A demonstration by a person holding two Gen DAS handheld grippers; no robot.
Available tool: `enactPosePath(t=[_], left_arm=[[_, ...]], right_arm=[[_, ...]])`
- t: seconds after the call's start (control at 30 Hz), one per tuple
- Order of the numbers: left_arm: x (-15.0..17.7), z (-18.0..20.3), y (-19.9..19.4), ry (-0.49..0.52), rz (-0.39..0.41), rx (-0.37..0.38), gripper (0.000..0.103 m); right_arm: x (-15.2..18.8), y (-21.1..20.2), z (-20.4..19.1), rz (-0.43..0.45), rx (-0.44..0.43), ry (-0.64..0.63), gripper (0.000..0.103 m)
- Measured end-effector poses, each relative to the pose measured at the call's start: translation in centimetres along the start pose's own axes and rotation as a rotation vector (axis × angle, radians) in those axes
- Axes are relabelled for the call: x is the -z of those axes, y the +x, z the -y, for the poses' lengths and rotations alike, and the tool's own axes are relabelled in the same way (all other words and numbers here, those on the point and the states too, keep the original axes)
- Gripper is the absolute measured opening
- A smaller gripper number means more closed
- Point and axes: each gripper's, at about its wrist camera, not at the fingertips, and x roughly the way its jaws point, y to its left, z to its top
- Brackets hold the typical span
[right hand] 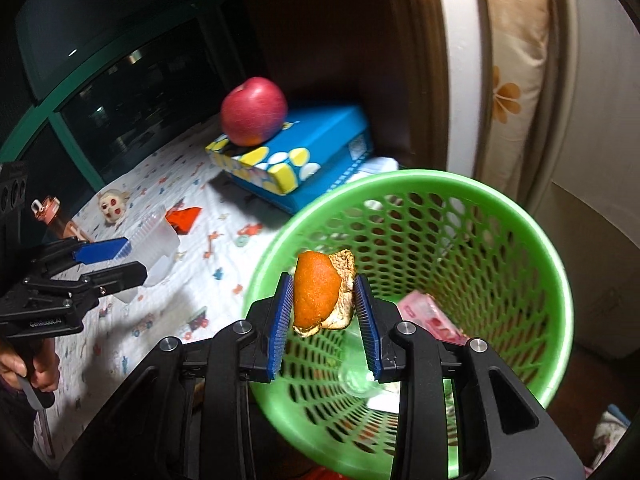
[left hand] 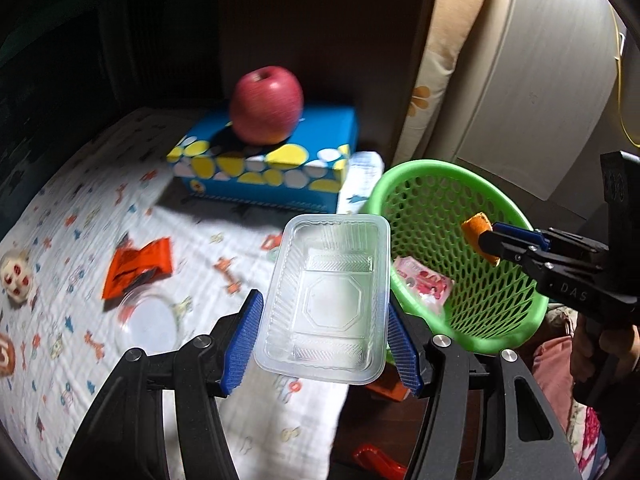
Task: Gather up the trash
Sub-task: 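Carry the orange peel over the basket and release it while the left tool carries the container, then open the left tool over the basket to drop the rectangular container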
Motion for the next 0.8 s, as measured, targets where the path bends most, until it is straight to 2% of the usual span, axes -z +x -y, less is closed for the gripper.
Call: enactPosePath(t=[0.1, 0.17, 0.4, 0.5, 0.8], left_arm=[[-1.1, 1.7, 0.6, 0.021, -0.004, 0.023, 0.058], [-1.5, 2.8, 1.0, 0.031, -0.008, 0.042, 0.058], [-2.9, 6.7, 2.9, 0.081, -0.029, 0.081, 0.058], [-3.3, 8.1, 3.6, 0.091, -0.040, 0.100, 0.058], [-3.7, 11.0, 5.6, 0.113, -0.075, 0.139, 0.059]], right_arm=[[0.3, -0.7, 1.6, 0.005, 0.019, 0.027, 0.035], [0.5, -1.2, 2.5, 0.013, 0.025, 0.043, 0.046], [0.8, -3.4, 4.9, 0.053, 0.052, 0.083, 0.055], [1.0, -4.3, 5.5, 0.071, 0.060, 0.093, 0.062], [1.8, -6.1, 6.8, 0.093, 0.080, 0.116, 0.066]])
